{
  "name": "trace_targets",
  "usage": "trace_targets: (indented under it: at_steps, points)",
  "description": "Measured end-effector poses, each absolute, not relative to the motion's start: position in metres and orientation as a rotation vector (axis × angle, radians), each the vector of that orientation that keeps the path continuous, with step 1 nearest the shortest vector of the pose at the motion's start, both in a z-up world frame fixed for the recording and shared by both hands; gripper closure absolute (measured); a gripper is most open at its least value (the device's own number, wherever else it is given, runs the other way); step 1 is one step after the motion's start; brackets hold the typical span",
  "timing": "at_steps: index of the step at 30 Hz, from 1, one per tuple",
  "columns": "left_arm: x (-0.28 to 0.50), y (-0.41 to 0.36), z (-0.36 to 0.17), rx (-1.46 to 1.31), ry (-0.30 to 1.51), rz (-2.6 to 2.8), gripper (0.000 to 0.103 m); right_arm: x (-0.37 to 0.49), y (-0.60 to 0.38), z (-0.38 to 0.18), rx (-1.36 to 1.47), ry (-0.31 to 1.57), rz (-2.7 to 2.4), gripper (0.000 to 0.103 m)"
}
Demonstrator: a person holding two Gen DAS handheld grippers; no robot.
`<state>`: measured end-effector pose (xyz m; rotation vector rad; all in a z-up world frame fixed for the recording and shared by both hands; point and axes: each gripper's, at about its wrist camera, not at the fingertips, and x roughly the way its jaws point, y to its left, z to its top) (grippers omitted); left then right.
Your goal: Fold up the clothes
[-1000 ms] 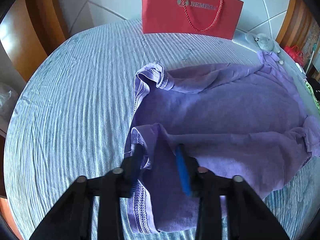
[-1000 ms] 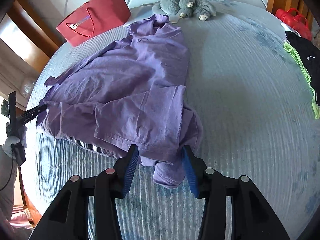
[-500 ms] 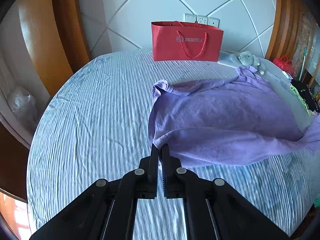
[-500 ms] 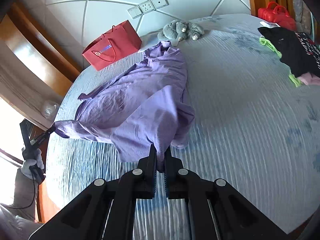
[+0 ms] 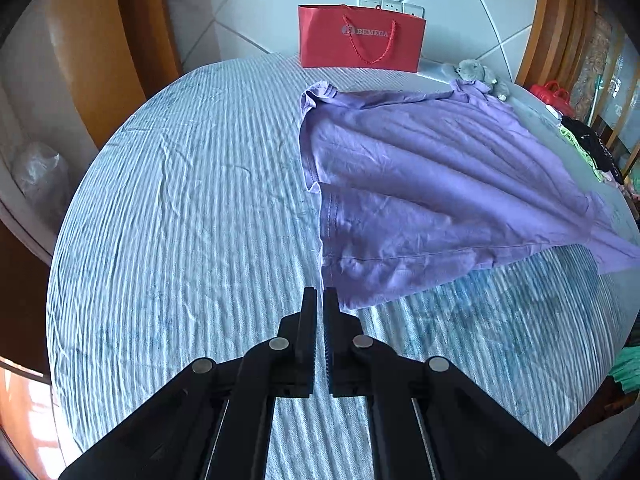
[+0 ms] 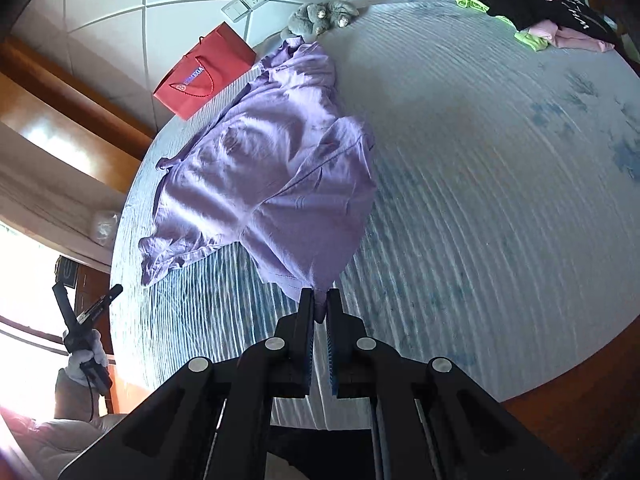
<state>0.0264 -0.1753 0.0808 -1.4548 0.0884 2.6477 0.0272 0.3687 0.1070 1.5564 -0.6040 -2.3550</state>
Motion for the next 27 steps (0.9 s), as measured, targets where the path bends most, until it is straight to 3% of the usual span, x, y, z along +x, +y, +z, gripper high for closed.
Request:
trace_targets:
  at_steps: [3,5,6,7,9,22,23,24,25,26,27]
  points:
    - [0.014,-0.165,0.075,-1.476,0.098,2.602,0.097,0.014,0.366,0.105,1.578,-0.551,-2.351,0.097]
    - [0.004,-0.161,0.068,-1.494,0.112,2.588,0.078,0.006,0.364,0.102,1.604,-0.522,-2.353,0.094]
    - [-0.002,-0.160,0.063,-1.505,0.121,2.584,0.062,0.002,0.363,0.099,1.621,-0.510,-2.362,0.090]
    - [-0.007,-0.160,0.058,-1.520,0.123,2.585,0.058,-0.001,0.363,0.096,1.636,-0.503,-2.367,0.084]
    - [-0.016,-0.162,0.050,-1.546,0.104,2.586,0.058,-0.001,0.365,0.087,1.667,-0.493,-2.380,0.055]
    - [-0.041,-0.157,0.031,-1.543,0.083,2.554,0.060,0.017,0.352,0.049,1.723,-0.335,-2.483,0.051]
    - [-0.041,-0.156,0.031,-1.539,0.076,2.550,0.065,0.015,0.349,0.049,1.708,-0.321,-2.491,0.049]
    - [-0.039,-0.155,0.032,-1.533,0.067,2.545,0.087,0.013,0.344,0.048,1.691,-0.314,-2.488,0.047]
    - [-0.037,-0.153,0.033,-1.526,0.065,2.545,0.099,0.011,0.339,0.046,1.678,-0.296,-2.483,0.047]
    - [-0.035,-0.151,0.035,-1.516,0.074,2.551,0.099,0.008,0.332,0.043,1.678,-0.249,-2.475,0.048]
    - [-0.031,-0.150,0.038,-1.501,0.077,2.559,0.100,0.006,0.325,0.039,1.695,-0.194,-2.475,0.059]
